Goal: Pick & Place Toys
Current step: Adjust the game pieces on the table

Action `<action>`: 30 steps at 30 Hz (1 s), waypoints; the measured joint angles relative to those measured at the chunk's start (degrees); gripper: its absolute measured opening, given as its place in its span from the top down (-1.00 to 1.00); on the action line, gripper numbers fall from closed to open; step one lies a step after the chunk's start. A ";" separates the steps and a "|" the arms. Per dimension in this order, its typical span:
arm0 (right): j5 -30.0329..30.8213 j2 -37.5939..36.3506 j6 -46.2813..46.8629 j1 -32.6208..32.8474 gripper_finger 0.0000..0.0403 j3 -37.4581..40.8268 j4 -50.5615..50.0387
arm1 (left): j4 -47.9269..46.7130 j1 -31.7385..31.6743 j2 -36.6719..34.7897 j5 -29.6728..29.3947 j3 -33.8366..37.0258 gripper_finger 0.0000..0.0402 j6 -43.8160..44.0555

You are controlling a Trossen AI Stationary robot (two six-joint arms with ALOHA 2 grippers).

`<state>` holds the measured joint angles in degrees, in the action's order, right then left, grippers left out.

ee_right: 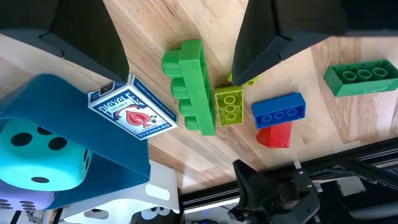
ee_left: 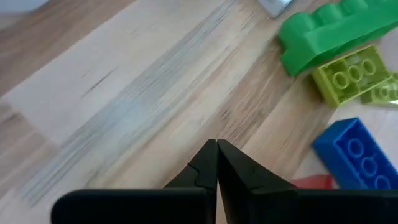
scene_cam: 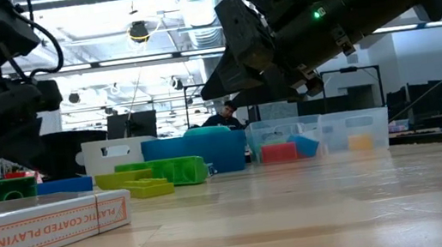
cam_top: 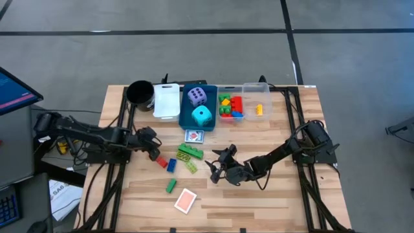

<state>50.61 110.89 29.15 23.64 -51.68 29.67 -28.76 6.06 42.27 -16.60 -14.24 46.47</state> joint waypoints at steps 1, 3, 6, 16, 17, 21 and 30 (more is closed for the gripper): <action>0.00 0.00 0.00 0.00 -0.40 0.00 0.00 | -1.23 0.12 -0.91 0.04 -0.02 1.00 0.47; 0.00 0.00 0.00 -0.04 -0.40 0.00 0.00 | -2.52 0.81 -1.97 0.09 -0.02 1.00 1.55; 0.00 0.00 0.33 -0.09 -0.40 0.00 0.01 | -3.40 3.01 -2.16 0.39 -0.01 1.00 3.64; 0.00 0.00 0.83 -0.15 -0.40 0.00 0.00 | -3.38 12.65 -0.90 -0.37 -0.02 1.00 13.04; 0.00 0.00 0.83 -0.15 -0.40 0.00 0.00 | -3.44 13.33 -0.88 -0.82 0.00 1.00 13.90; 0.00 0.00 0.83 -0.15 -0.40 0.00 -0.02 | -3.40 14.83 -0.89 -1.67 -0.02 1.00 16.29; 0.00 0.00 0.83 -0.17 -0.40 0.00 -0.02 | -0.25 15.09 2.59 0.94 -0.02 1.00 20.45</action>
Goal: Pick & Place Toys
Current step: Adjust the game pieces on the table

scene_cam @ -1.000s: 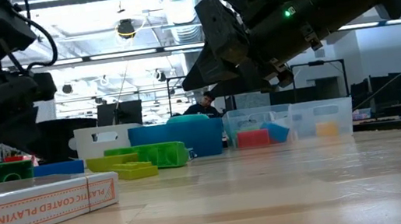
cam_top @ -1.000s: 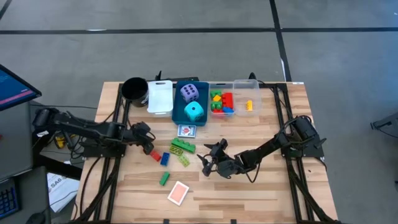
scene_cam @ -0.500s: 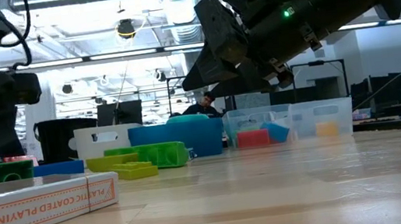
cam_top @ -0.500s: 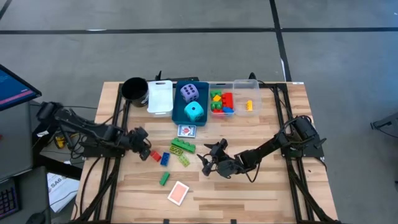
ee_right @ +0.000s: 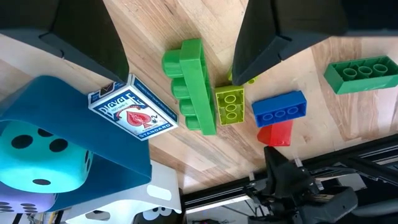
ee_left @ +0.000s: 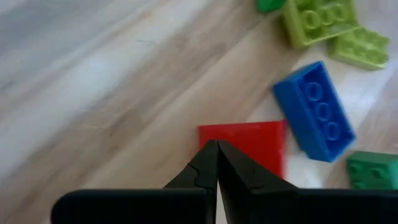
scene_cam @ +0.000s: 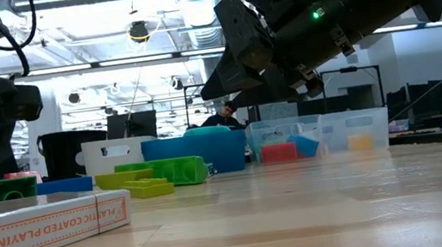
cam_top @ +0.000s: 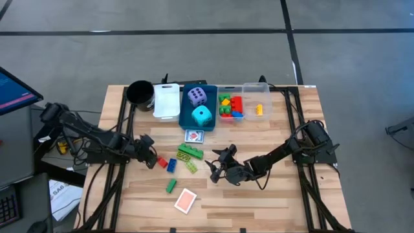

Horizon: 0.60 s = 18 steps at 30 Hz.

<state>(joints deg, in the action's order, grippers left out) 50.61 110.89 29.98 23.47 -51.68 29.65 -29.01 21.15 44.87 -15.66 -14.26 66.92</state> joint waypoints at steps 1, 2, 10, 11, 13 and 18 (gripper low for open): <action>0.00 0.00 0.00 0.00 -0.40 0.00 0.00 | 1.72 0.00 0.81 0.73 0.00 1.00 0.02; 0.00 0.00 0.00 0.00 -0.40 0.00 0.00 | 3.65 0.00 1.76 1.43 0.00 1.00 -0.09; 0.00 0.00 -0.02 0.04 -0.40 0.00 -0.04 | 11.04 0.00 8.27 3.51 -0.07 1.00 -1.23; 0.00 0.00 -0.02 0.11 -0.40 0.00 -0.04 | 10.94 0.00 8.66 3.83 -0.07 1.00 -0.52; -0.03 0.00 -0.01 0.13 -0.40 -0.01 -0.18 | 11.79 0.00 9.33 5.37 -0.07 1.00 0.77; -0.20 0.00 -0.02 0.13 -0.40 0.00 -0.46 | 19.64 0.00 10.50 7.65 -0.06 1.00 -0.61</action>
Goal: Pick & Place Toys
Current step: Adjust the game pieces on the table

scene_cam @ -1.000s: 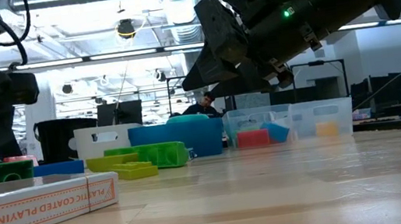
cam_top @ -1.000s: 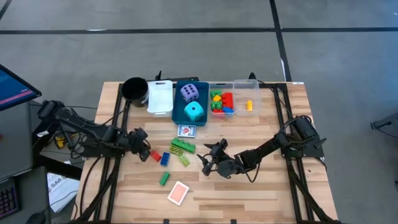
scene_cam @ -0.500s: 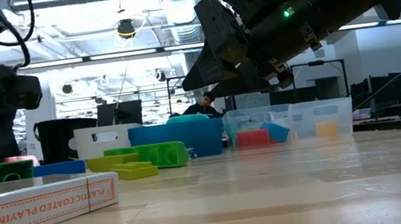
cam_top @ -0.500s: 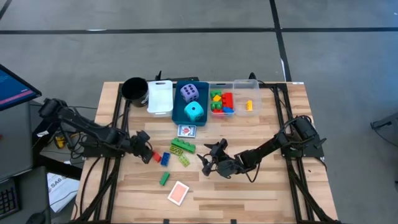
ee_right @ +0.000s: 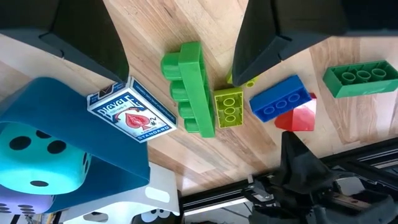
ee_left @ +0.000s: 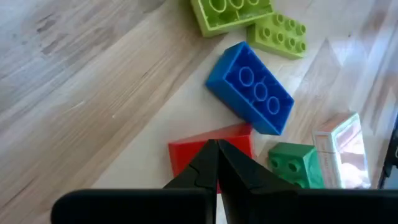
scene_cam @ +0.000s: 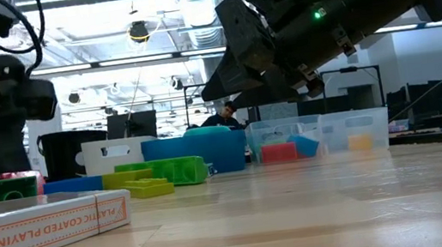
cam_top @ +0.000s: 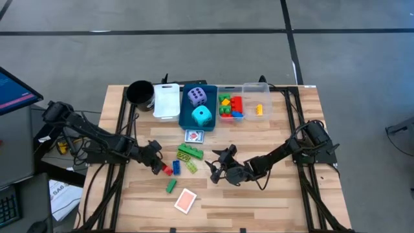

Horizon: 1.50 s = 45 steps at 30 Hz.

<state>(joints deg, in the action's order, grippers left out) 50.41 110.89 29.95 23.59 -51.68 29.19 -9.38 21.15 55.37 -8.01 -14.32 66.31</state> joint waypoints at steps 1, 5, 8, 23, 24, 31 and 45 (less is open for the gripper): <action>0.00 0.00 0.00 0.00 -0.40 -0.01 0.00 | -0.21 -0.01 -0.01 0.00 -0.01 1.00 -0.21; 0.00 0.00 0.00 0.02 -0.40 0.00 0.00 | -1.68 -0.20 0.01 -0.26 0.06 1.00 1.68; 0.00 0.00 0.00 0.35 -0.40 0.00 0.00 | 4.42 -0.22 0.18 1.52 0.07 1.00 0.16; 0.00 0.00 -0.02 0.33 -0.40 0.00 0.00 | 1.50 0.57 0.14 6.72 0.06 1.00 -2.44; 0.00 0.00 -0.03 0.33 -0.40 0.00 0.00 | 1.53 1.00 0.14 7.21 0.06 1.00 -2.41; 0.00 0.00 -0.53 0.27 -0.40 0.00 -0.01 | 3.90 3.75 0.14 7.65 0.06 1.00 -3.03; 0.00 0.00 -0.57 -0.50 -0.40 0.00 -0.02 | 16.61 4.19 0.14 15.04 0.06 1.00 -21.98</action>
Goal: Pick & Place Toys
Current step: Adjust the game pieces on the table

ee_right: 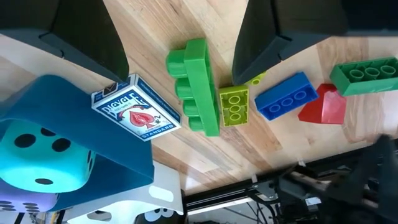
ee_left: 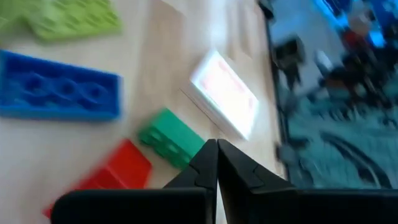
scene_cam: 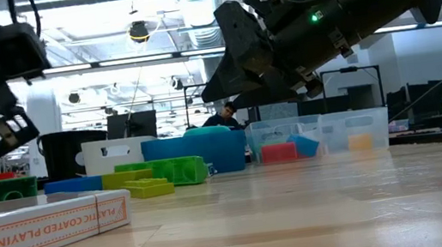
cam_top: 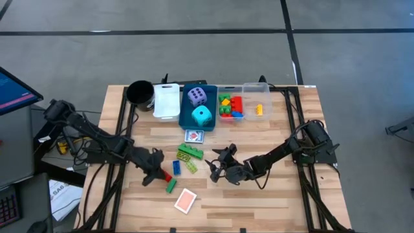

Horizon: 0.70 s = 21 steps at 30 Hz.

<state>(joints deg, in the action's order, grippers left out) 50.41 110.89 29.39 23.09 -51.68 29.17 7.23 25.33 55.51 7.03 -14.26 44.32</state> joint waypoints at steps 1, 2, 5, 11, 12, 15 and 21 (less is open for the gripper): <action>0.00 0.00 0.00 0.00 -0.40 0.00 0.00 | -0.35 0.60 0.00 1.46 -0.01 1.00 -0.41; 0.00 0.00 -0.01 0.00 -0.40 0.00 0.00 | -1.03 1.26 0.00 2.79 -0.02 1.00 -0.47; 0.00 0.00 -0.42 0.00 -0.40 0.00 0.00 | -4.33 3.57 0.00 4.45 -0.02 1.00 -0.40; 0.00 0.00 -1.40 -0.18 -0.40 -0.01 0.02 | -13.23 5.95 0.02 1.98 -0.02 1.00 2.44; 0.00 0.00 -1.40 -0.31 -0.40 0.00 0.02 | -13.94 5.97 0.04 1.04 -0.02 1.00 2.54; -0.02 0.00 -1.42 -0.39 -0.40 0.00 0.02 | -14.16 5.95 0.04 -2.35 -0.02 1.00 2.61; 0.00 0.00 -3.67 -0.39 -0.40 0.00 0.00 | -13.85 5.95 0.80 -3.45 -0.02 1.00 2.64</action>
<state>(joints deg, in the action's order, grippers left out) 50.41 110.89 25.72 22.70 -51.68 29.17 -6.62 31.29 56.31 3.57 -14.28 46.96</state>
